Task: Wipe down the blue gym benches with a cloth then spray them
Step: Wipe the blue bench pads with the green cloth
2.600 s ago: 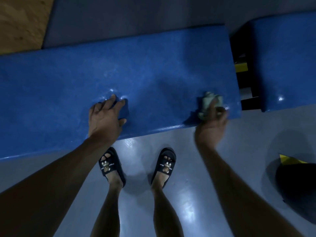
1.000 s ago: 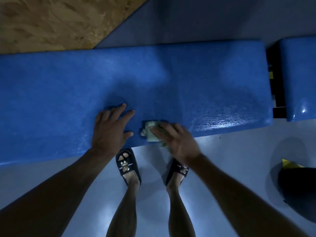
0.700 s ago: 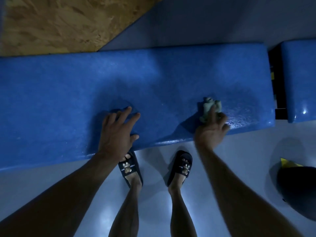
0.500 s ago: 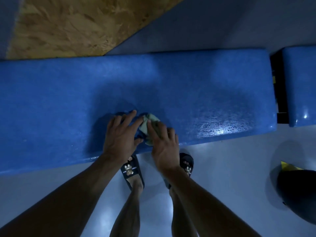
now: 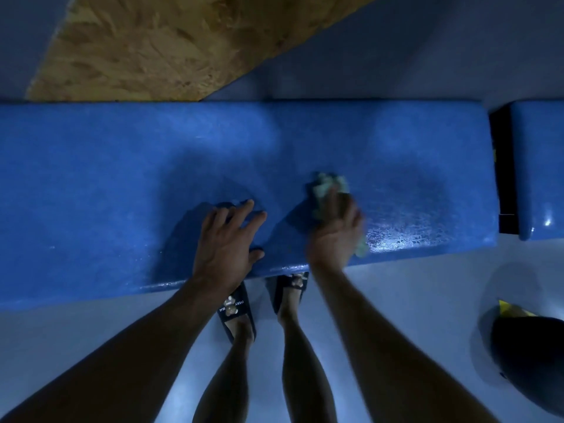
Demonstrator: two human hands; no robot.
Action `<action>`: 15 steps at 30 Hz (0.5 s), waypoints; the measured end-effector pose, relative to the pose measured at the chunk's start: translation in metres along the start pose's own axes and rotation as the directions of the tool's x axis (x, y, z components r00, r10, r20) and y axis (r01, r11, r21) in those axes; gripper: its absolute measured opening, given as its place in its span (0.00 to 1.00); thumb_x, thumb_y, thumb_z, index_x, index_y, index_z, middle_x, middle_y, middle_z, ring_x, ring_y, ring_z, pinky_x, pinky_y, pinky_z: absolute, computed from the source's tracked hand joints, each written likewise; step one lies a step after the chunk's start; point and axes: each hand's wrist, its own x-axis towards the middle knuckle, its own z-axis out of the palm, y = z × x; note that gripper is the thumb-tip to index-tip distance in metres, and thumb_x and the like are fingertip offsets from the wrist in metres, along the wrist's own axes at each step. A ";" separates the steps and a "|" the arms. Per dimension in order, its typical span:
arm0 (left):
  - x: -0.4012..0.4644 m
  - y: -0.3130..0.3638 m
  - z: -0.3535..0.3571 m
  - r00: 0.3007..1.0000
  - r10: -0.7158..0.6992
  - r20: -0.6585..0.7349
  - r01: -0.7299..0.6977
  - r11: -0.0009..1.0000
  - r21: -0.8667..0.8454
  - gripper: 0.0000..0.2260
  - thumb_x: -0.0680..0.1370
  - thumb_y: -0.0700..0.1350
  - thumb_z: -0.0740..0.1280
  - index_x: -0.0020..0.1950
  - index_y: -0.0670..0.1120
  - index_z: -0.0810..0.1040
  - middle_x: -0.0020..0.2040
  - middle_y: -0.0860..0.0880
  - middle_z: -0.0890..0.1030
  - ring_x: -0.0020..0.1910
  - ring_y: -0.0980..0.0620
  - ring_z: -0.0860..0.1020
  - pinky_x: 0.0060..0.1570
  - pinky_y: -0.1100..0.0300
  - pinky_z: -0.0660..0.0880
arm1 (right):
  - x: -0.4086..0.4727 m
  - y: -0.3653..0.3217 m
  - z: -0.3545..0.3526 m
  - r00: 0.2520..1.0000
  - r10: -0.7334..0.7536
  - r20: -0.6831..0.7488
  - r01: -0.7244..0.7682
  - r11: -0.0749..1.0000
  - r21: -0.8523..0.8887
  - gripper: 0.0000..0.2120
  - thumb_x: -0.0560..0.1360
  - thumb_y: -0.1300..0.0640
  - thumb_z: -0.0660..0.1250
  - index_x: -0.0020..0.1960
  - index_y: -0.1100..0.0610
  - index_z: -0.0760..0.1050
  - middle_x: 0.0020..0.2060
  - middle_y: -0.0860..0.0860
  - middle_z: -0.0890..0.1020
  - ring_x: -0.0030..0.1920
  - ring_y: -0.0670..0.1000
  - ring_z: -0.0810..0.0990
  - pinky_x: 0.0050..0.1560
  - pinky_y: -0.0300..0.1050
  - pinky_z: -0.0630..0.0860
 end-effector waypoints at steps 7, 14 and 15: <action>-0.001 -0.001 -0.001 1.000 0.014 0.011 -0.014 1.000 -0.005 0.29 0.69 0.58 0.73 0.67 0.53 0.73 0.70 0.50 0.71 0.59 0.44 0.70 0.61 0.48 0.65 | 0.009 0.014 -0.003 0.608 -0.750 0.259 0.778 0.628 -0.008 0.25 0.77 0.56 0.62 0.74 0.50 0.69 0.69 0.52 0.73 0.66 0.58 0.72 0.61 0.51 0.72; -0.003 -0.001 0.005 0.998 0.024 -0.061 -0.027 0.998 -0.053 0.32 0.67 0.56 0.76 0.68 0.50 0.75 0.72 0.48 0.72 0.59 0.42 0.72 0.61 0.45 0.67 | 0.084 0.100 -0.039 0.998 -0.003 0.068 0.004 1.000 -0.019 0.35 0.71 0.68 0.57 0.77 0.47 0.64 0.78 0.50 0.61 0.78 0.56 0.57 0.70 0.54 0.69; -0.003 -0.001 0.005 0.999 0.019 -0.048 -0.022 0.998 -0.056 0.31 0.67 0.56 0.76 0.69 0.50 0.74 0.72 0.48 0.71 0.59 0.42 0.72 0.61 0.45 0.68 | 0.078 0.086 -0.031 0.999 0.041 0.013 -0.042 0.999 0.022 0.36 0.71 0.69 0.57 0.77 0.50 0.65 0.78 0.52 0.62 0.78 0.57 0.58 0.71 0.53 0.68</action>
